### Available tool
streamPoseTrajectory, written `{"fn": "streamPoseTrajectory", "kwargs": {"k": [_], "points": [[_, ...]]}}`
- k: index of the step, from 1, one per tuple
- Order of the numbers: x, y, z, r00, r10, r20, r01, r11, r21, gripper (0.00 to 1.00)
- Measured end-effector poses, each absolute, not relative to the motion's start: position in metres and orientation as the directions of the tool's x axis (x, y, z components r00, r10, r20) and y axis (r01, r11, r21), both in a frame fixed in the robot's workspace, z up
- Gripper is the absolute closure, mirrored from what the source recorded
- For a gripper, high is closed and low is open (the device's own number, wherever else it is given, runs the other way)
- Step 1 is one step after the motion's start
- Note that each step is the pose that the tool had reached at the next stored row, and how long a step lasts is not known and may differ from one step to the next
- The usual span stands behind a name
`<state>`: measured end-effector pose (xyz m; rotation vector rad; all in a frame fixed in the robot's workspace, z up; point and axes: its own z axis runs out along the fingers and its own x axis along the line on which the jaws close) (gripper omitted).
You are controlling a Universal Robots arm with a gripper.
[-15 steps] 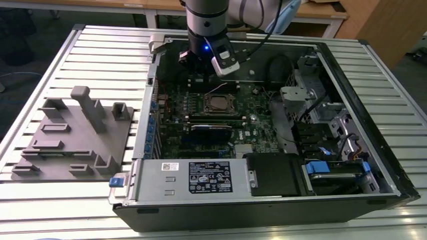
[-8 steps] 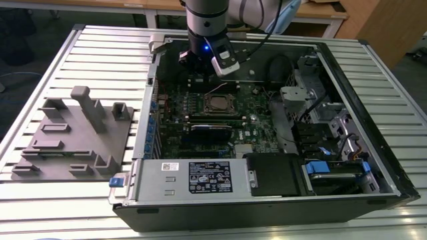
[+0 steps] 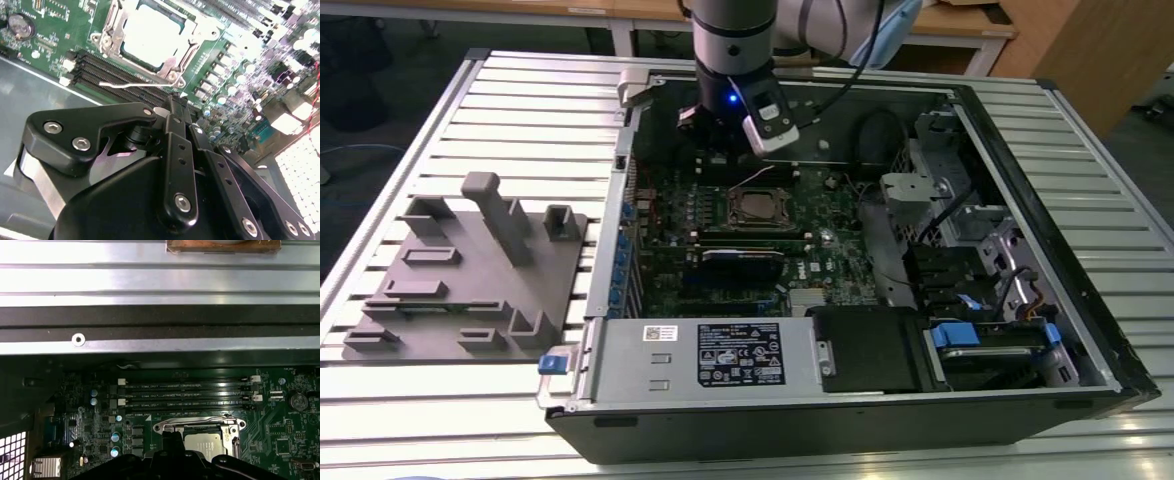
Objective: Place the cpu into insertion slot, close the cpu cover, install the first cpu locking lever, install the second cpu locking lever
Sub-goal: 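Install the first cpu locking lever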
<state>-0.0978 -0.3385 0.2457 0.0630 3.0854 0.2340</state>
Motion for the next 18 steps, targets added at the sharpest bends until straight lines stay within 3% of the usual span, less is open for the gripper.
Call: {"fn": "streamPoseTrajectory", "kwargs": {"k": [18], "points": [[-0.086,-0.337,0.241,-0.998,0.044,-0.043,0.037,0.989,0.146,0.89]]}}
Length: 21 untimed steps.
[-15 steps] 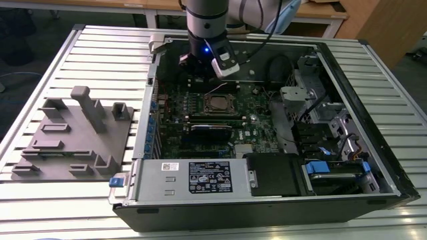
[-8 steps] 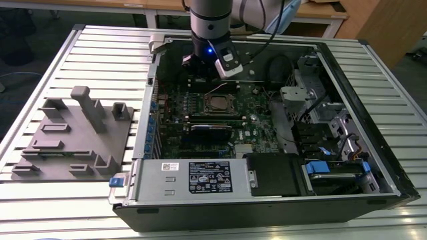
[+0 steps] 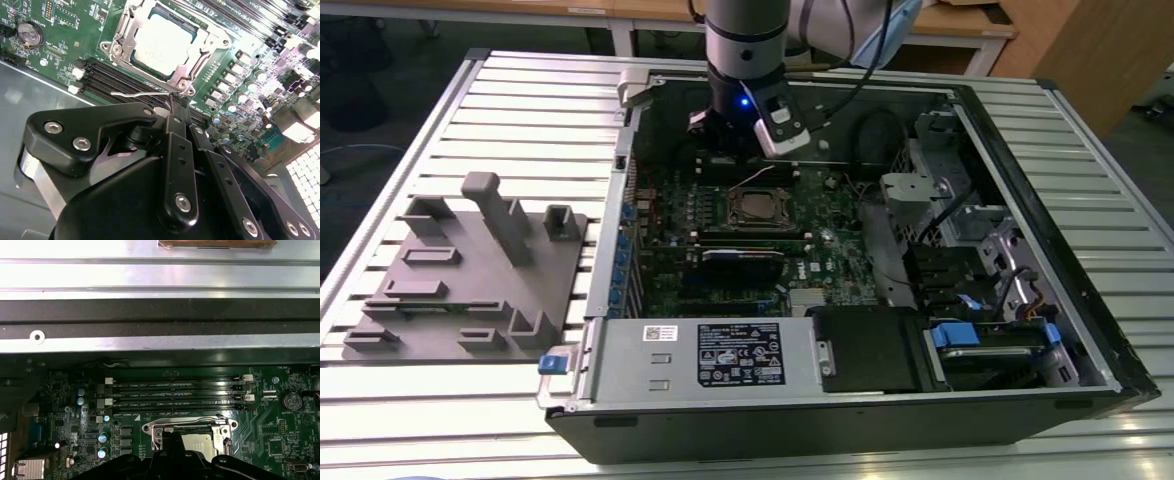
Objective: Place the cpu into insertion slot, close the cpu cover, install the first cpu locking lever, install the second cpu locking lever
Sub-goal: 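Install the first cpu locking lever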
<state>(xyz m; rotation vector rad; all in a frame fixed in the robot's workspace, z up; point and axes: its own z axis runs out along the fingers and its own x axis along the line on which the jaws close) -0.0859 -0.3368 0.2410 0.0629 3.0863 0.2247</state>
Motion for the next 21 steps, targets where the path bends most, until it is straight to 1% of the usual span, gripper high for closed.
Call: {"fn": "streamPoseTrajectory", "kwargs": {"k": [2,4,12,21], "points": [[-0.0858,-0.3368,0.241,-0.998,0.044,-0.043,0.037,0.988,0.151,0.89],[-0.0859,-0.3368,0.2409,-0.998,0.045,-0.042,0.037,0.984,0.174,0.89],[-0.0841,-0.3366,0.2402,-0.998,0.046,-0.041,0.037,0.981,0.19,0.89],[-0.0777,-0.3351,0.2386,-0.998,0.046,-0.041,0.037,0.98,0.197,0.89]]}}
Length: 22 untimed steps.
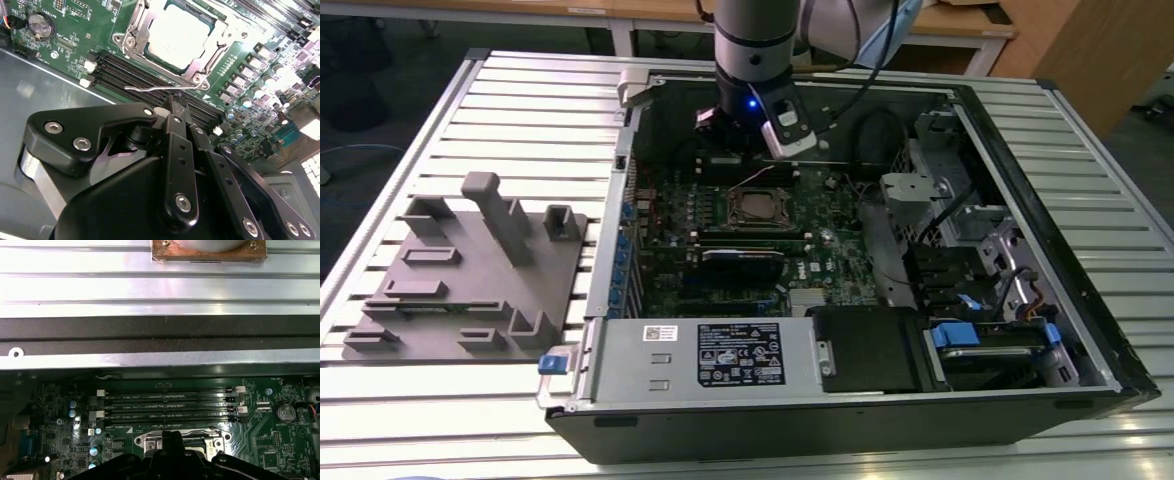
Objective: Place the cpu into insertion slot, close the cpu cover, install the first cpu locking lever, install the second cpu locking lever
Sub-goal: 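Install the first cpu locking lever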
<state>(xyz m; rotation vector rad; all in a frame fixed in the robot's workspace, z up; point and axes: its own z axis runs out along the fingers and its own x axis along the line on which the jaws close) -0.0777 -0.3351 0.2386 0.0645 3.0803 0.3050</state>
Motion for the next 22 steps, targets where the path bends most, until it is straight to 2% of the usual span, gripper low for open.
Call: {"fn": "streamPoseTrajectory", "kwargs": {"k": [22], "points": [[-0.0776,-0.335,0.2338,-0.998,0.046,-0.043,0.037,0.979,0.201,0.89]]}}
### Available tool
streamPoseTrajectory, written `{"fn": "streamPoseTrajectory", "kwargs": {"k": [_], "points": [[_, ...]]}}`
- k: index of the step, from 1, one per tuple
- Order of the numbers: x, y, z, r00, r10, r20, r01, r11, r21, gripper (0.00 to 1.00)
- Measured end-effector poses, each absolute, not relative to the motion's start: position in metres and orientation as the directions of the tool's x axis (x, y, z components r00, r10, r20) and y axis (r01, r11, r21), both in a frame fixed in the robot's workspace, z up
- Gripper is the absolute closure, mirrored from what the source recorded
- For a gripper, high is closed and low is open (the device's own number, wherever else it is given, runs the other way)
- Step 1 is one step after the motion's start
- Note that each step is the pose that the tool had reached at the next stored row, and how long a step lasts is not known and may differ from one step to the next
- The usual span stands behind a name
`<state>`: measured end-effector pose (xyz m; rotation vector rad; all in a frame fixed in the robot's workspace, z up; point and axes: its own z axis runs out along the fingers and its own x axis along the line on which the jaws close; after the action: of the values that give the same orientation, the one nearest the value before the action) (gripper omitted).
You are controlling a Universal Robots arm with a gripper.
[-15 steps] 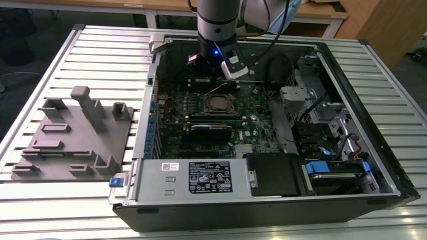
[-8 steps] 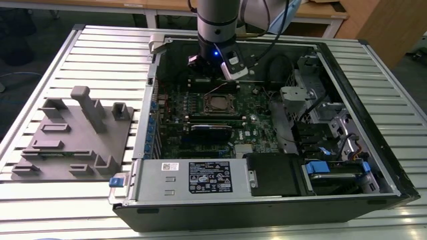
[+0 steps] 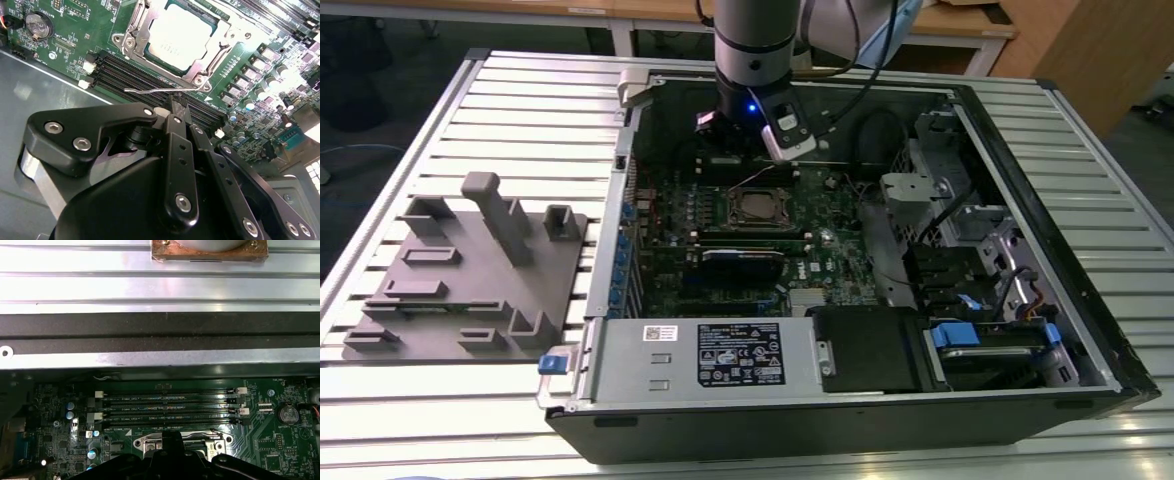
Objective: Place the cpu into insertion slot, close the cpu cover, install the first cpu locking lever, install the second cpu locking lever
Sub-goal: 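Install the first cpu locking lever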
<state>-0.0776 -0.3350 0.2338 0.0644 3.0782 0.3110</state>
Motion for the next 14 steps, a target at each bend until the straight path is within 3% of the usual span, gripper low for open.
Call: {"fn": "streamPoseTrajectory", "kwargs": {"k": [14], "points": [[-0.0776,-0.3344,0.232,-0.998,0.046,-0.043,0.037,0.979,0.201,0.89]]}}
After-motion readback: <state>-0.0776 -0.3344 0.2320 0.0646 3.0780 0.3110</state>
